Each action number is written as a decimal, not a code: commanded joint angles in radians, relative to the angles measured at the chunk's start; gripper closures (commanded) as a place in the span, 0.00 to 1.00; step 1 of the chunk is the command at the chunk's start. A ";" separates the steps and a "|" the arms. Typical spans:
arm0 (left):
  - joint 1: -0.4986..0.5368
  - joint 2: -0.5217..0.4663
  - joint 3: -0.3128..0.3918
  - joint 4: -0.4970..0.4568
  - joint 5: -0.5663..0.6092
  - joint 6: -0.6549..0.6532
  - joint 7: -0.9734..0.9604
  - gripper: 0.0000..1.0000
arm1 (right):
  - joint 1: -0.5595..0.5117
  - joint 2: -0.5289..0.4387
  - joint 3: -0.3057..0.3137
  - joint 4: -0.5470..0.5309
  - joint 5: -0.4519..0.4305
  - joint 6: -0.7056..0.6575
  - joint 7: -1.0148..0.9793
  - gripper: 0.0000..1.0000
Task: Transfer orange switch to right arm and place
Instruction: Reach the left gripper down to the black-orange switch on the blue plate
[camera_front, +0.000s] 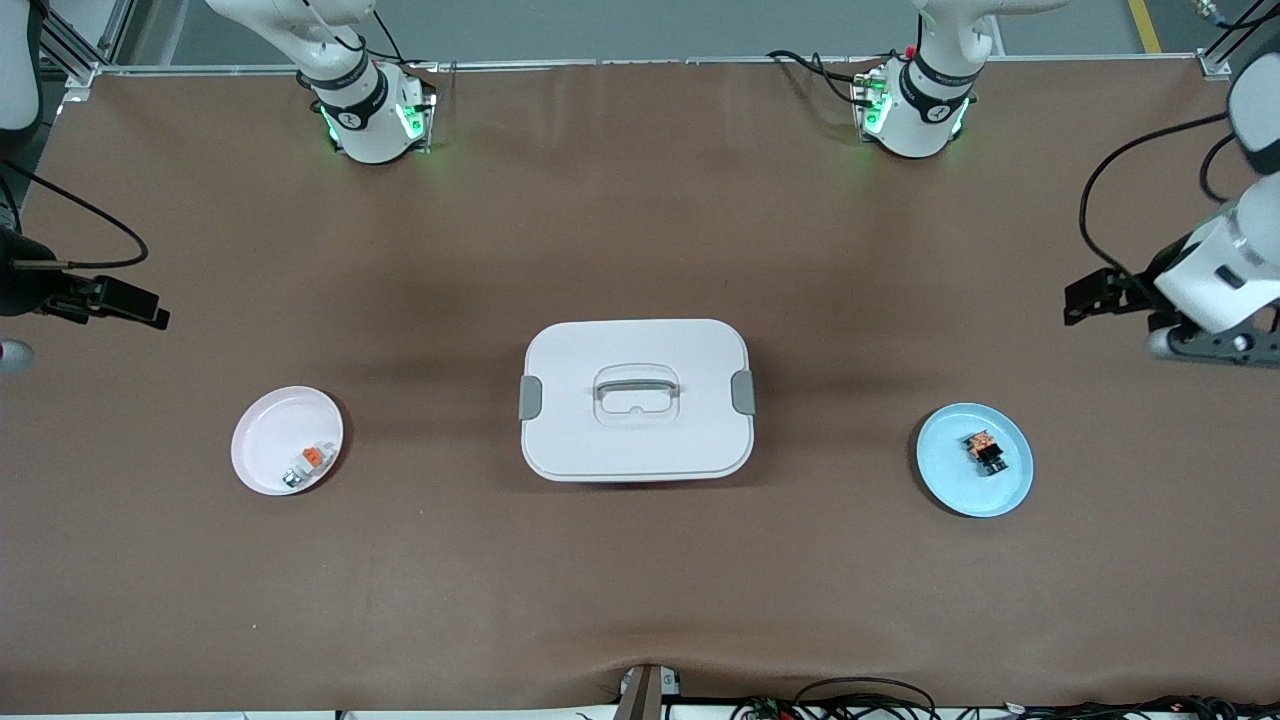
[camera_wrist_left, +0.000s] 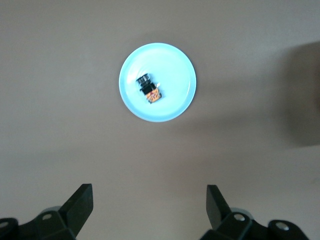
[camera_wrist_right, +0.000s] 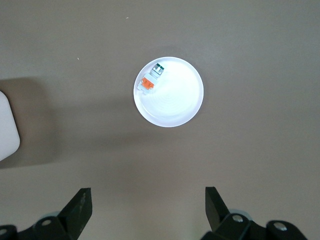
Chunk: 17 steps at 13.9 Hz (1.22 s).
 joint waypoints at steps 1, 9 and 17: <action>0.032 0.077 -0.004 0.002 -0.013 0.067 0.186 0.00 | -0.017 -0.025 0.004 0.038 0.006 -0.008 -0.008 0.00; 0.072 0.322 -0.005 0.038 -0.108 0.329 0.748 0.00 | -0.058 -0.046 -0.008 0.114 0.006 -0.090 -0.178 0.00; 0.055 0.452 -0.013 0.032 -0.091 0.570 1.089 0.00 | -0.044 -0.046 0.008 0.119 0.045 -0.092 -0.003 0.00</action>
